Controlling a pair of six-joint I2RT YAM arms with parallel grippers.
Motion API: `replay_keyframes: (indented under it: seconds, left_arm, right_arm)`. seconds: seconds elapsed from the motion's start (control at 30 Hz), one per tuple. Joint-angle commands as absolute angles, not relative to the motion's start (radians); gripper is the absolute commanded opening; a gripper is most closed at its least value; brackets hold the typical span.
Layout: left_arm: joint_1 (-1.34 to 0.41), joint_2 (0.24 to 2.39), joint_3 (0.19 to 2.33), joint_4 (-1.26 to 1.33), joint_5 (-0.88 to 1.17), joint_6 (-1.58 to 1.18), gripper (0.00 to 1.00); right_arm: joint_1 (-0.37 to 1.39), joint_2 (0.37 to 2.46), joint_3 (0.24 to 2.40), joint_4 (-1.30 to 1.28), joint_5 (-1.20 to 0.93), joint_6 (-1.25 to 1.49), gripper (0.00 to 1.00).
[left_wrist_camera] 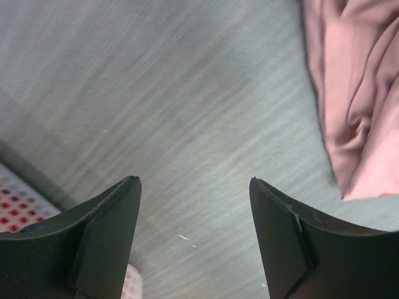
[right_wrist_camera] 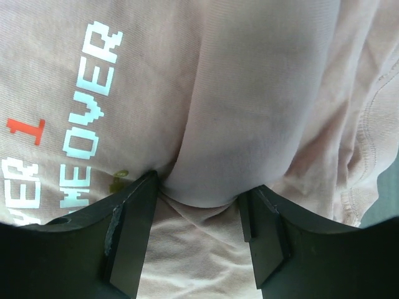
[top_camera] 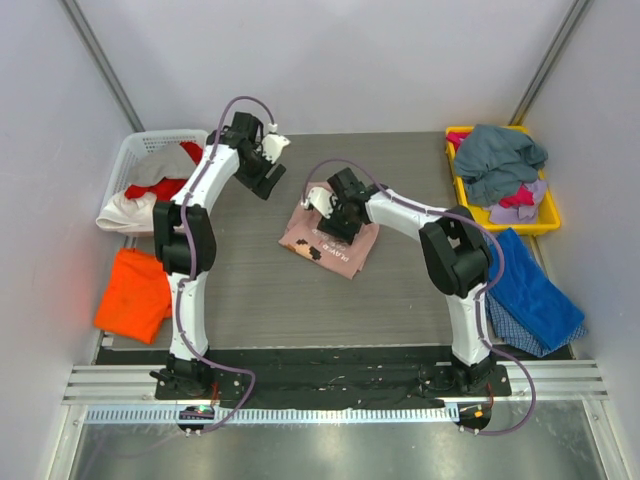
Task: Fold and stack the t-shirts
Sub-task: Smooth out wrinkles on the folded tshirt
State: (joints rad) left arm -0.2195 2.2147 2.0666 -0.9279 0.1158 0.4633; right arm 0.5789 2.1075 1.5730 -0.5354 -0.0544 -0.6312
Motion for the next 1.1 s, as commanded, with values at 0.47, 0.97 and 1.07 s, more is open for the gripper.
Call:
replay_keyframes:
  seconds: [0.47, 0.97, 1.07]
  left_arm:
    - [-0.216, 2.235, 1.968, -1.163, 0.279, 0.497, 0.69]
    - [-0.216, 2.114, 1.844, -0.964, 0.196, 0.442, 0.69]
    - [-0.216, 2.091, 1.815, -0.917, 0.175, 0.433, 0.68]
  right_arm:
    - [0.874, 1.875, 1.229, -0.66, -0.121, -0.558, 0.65]
    - [0.884, 1.85, 1.322, -0.585, 0.144, -0.519, 0.64]
    - [0.884, 1.852, 1.338, -0.568, 0.182, -0.518, 0.61]
